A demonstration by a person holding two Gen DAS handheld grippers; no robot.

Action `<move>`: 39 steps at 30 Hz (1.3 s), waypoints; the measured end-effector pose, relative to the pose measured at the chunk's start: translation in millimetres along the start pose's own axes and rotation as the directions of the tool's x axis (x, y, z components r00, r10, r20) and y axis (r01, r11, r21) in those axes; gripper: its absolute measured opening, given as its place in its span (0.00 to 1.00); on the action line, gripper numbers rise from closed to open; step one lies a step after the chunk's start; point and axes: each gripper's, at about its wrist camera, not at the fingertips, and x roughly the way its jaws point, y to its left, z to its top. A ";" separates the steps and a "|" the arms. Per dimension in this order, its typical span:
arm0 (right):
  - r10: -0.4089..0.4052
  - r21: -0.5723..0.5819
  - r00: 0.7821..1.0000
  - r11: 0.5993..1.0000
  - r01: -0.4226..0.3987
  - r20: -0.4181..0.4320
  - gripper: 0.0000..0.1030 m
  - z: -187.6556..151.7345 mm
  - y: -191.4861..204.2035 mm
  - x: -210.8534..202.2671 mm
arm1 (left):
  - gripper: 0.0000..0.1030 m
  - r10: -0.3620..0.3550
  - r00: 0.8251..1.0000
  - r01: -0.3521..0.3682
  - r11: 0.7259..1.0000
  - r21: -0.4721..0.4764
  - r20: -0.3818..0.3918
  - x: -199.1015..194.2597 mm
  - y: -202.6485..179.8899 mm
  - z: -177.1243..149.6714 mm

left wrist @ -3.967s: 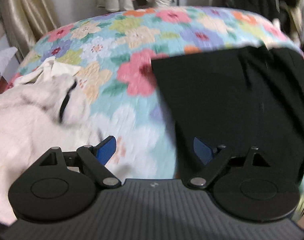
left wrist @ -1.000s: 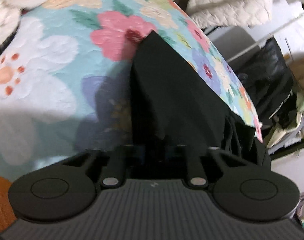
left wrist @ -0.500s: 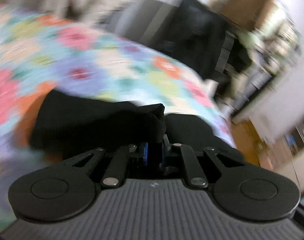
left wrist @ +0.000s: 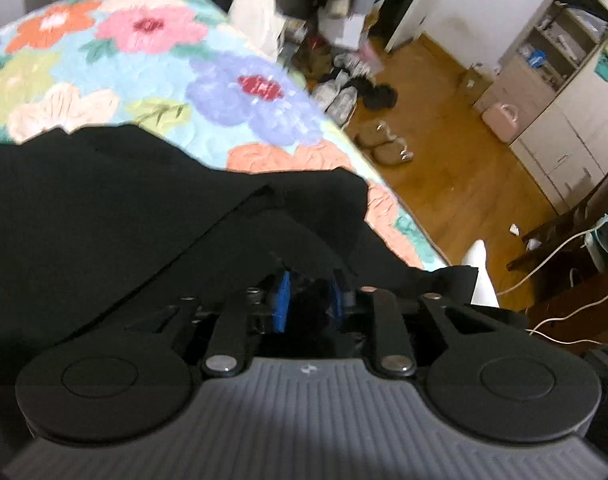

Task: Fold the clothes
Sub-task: 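Fold the coat edge over toward the right gripper with the left gripper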

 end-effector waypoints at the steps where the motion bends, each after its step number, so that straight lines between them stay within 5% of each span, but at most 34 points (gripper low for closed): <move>1: 0.014 0.019 1.000 1.000 -0.014 0.006 0.10 1.0 -1.5 -1.5 | 0.39 0.003 1.000 -0.003 1.000 -0.003 0.021 -8.8 2.7 -3.3; 5: -0.037 -0.034 0.999 0.999 0.036 -0.023 0.12 10.5 14.4 -2.3 | 0.48 -0.008 0.995 0.013 0.999 -0.052 0.095 -55.4 22.9 -15.0; 9: -0.047 0.018 0.999 0.999 0.048 -0.015 0.23 20.5 14.0 -15.8 | 0.58 0.120 0.977 -0.100 0.988 -0.119 0.175 -104.7 61.6 -27.0; 13: -0.045 0.037 0.999 0.998 0.045 -0.002 0.25 18.0 -4.8 -33.0 | 0.64 0.255 0.953 -0.218 0.952 -0.217 0.162 -127.8 107.7 -43.5; 16: -0.040 0.032 0.999 0.999 0.039 0.020 0.24 14.0 -8.9 -40.9 | 0.64 0.212 0.964 -0.151 0.933 -0.326 0.161 -125.9 135.0 -53.6; 18: -0.065 -0.004 0.998 0.998 0.065 0.021 0.13 10.9 -8.4 -39.0 | 0.64 0.166 0.971 -0.090 0.921 -0.380 0.171 -120.1 146.3 -57.7; 25: -0.111 -0.070 0.993 0.991 0.113 0.027 0.12 9.7 -0.3 -40.6 | 0.71 0.085 0.987 -0.024 0.917 -0.398 0.135 -51.9 154.1 -25.8; 26: -0.112 -0.070 0.993 0.991 0.114 0.025 0.12 9.6 -1.2 -40.6 | 0.66 0.088 0.990 -0.034 0.911 -0.412 0.114 -40.1 156.5 -19.6; 29: -0.104 -0.065 0.994 0.992 0.105 0.019 0.11 8.1 -6.6 -39.6 | 0.10 0.088 0.994 -0.053 0.906 -0.420 0.065 -19.4 159.7 -1.7; 34: -0.146 -0.114 0.989 0.983 0.144 -0.009 0.11 3.4 -3.8 -42.1 | 0.10 0.076 0.979 -0.003 0.934 -0.357 0.189 -42.3 149.4 44.0; 39: -0.190 -0.142 0.981 0.973 0.182 -0.047 0.11 -0.4 1.4 -42.5 | 0.10 0.111 0.959 -0.001 0.921 -0.390 0.259 -42.1 153.7 76.2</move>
